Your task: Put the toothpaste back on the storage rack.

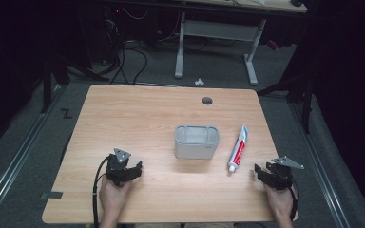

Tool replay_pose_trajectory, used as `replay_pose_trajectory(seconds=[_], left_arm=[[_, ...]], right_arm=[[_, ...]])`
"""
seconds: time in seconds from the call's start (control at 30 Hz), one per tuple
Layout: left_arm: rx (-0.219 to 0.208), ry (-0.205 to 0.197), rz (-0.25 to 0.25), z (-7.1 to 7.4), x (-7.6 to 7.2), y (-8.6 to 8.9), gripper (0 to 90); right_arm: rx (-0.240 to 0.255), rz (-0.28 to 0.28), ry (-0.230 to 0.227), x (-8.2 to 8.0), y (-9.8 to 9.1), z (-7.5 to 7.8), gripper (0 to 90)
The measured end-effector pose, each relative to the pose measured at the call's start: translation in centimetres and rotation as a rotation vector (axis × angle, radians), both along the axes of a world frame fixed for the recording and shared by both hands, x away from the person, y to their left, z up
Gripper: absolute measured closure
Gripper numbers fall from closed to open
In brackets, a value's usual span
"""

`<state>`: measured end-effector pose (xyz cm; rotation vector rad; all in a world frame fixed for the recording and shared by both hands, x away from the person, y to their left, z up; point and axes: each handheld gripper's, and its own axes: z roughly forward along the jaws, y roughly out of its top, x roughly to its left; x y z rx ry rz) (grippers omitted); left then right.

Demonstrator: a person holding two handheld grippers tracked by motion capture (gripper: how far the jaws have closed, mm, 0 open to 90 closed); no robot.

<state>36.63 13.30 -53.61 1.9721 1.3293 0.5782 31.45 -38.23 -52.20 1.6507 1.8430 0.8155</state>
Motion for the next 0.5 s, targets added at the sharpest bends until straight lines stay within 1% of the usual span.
replay_pose_trajectory(seconds=[0.17,0.2,0.33,0.37,0.43,0.47,0.5], left_arm=[[0.000,0.000,0.000,0.0,0.0,0.0,27.8],[0.000,0.000,0.000,0.0,0.0,0.0,27.7],[0.001,0.000,0.000,0.0,0.0,0.0,27.8],[0.001,0.000,0.000,0.0,0.0,0.0,27.7],[0.001,0.000,0.000,0.0,0.0,0.0,27.8],[0.001,0.000,0.000,0.0,0.0,0.0,27.8],[0.001,0.000,0.000,0.0,0.0,0.0,27.8]], right_arm=[[0.006,0.013,-0.001,-0.5,0.3,0.1,46.1],[0.017,0.019,0.001,-0.8,0.6,0.1,45.8],[0.035,0.028,-0.002,-1.2,1.0,0.2,45.9],[0.036,0.042,-0.010,-1.3,1.2,0.2,46.1],[0.035,0.042,-0.011,-1.4,1.4,0.3,46.3],[0.023,0.057,-0.018,-1.5,1.8,0.5,46.9],[0.023,0.057,-0.018,-1.5,1.8,0.5,46.9]])
